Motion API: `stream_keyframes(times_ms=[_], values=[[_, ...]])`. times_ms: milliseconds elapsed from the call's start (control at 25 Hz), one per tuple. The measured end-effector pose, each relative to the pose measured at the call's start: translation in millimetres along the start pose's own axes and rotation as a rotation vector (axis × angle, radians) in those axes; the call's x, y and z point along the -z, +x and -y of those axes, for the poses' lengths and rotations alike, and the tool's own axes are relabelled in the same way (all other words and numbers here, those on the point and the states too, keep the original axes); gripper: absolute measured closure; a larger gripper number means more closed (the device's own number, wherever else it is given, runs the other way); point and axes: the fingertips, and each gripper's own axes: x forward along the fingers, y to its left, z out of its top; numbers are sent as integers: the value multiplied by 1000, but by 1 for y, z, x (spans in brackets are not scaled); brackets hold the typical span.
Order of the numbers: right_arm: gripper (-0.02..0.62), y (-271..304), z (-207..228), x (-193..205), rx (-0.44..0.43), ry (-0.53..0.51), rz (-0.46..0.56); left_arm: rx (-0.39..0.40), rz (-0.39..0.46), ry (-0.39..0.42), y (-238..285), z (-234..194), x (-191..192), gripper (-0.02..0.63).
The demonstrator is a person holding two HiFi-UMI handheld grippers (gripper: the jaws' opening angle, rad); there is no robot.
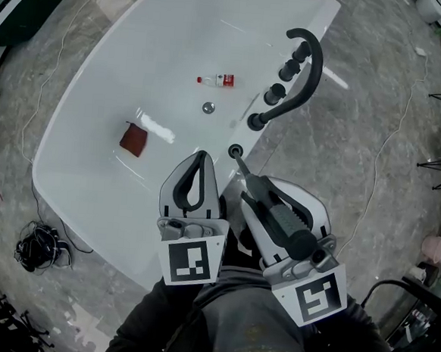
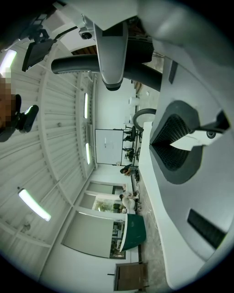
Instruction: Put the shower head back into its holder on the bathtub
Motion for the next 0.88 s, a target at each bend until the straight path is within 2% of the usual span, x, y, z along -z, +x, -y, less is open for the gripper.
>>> stream_keyframes(times_ms=[880], values=[[474, 5, -3, 26, -14, 2, -9, -28, -11, 8, -3, -4, 21, 604]])
